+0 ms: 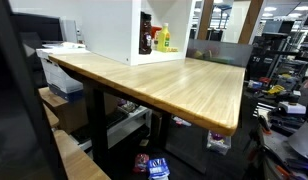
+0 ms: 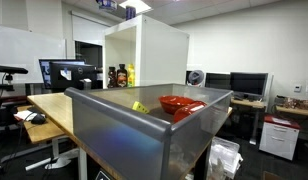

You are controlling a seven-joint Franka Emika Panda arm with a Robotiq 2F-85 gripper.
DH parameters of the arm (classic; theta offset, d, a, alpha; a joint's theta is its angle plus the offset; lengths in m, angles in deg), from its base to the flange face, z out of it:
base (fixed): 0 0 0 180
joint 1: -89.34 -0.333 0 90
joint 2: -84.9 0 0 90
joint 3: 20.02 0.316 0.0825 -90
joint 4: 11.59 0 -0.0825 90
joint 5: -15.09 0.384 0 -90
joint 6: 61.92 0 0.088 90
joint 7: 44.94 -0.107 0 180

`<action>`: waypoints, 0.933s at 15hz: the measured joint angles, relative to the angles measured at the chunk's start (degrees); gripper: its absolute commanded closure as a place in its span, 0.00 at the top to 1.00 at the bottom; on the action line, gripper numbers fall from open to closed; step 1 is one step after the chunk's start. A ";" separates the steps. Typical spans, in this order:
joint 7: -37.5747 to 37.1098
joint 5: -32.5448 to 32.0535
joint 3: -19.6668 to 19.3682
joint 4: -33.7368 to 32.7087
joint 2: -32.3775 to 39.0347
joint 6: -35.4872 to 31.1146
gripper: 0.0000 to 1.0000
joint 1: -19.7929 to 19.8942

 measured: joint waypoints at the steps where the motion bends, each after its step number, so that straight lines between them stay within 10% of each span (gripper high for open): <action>1: 0.00 -0.15 -0.03 -0.47 0.49 0.03 0.00 0.00; 14: 0.00 -1.46 -2.69 -5.08 10.90 -2.56 0.00 0.09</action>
